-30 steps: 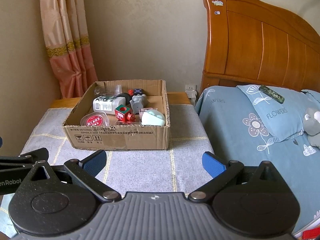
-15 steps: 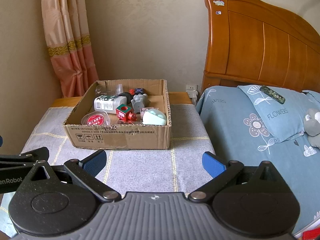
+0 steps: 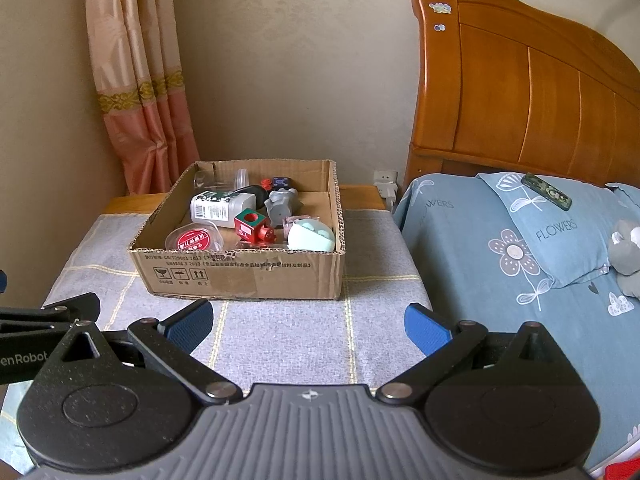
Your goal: Organize rigid objects
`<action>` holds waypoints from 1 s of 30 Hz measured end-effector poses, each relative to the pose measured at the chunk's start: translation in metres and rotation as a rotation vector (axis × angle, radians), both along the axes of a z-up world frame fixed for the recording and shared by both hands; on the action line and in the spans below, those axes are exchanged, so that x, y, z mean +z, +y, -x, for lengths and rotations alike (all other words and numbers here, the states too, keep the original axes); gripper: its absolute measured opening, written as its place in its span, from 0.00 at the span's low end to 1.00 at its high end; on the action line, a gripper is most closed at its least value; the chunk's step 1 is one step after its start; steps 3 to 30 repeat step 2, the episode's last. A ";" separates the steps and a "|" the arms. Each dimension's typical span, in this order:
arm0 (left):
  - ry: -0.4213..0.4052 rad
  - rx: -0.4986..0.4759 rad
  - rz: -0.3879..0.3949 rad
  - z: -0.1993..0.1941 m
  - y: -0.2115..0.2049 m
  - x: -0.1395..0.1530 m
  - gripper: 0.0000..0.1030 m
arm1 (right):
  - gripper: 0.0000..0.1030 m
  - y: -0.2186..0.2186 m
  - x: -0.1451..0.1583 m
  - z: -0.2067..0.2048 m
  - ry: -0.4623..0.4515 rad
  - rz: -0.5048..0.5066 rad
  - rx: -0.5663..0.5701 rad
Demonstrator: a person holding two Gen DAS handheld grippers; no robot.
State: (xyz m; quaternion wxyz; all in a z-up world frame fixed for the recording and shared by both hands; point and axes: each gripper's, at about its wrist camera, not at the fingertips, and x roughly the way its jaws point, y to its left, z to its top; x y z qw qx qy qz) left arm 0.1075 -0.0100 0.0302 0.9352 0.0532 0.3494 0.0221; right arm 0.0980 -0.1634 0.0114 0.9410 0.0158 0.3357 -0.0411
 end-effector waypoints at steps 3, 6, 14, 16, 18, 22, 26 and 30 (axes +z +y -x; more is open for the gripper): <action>0.003 0.001 0.000 0.000 -0.001 0.000 0.99 | 1.00 0.001 0.000 0.000 -0.001 0.002 0.002; 0.003 0.001 0.000 0.000 -0.001 0.000 0.99 | 1.00 0.001 0.000 0.000 -0.001 0.002 0.002; 0.003 0.001 0.000 0.000 -0.001 0.000 0.99 | 1.00 0.001 0.000 0.000 -0.001 0.002 0.002; 0.003 0.001 0.000 0.000 -0.001 0.000 0.99 | 1.00 0.001 0.000 0.000 -0.001 0.002 0.002; 0.003 0.001 0.000 0.000 -0.001 0.000 0.99 | 1.00 0.001 0.000 0.000 -0.001 0.002 0.002; 0.003 0.001 0.000 0.000 -0.001 0.000 0.99 | 1.00 0.001 0.000 0.000 -0.001 0.002 0.002; 0.003 0.001 0.000 0.000 -0.001 0.000 0.99 | 1.00 0.001 0.000 0.000 -0.001 0.002 0.002; 0.003 0.001 0.000 0.000 -0.001 0.000 0.99 | 1.00 0.001 0.000 0.000 -0.001 0.002 0.002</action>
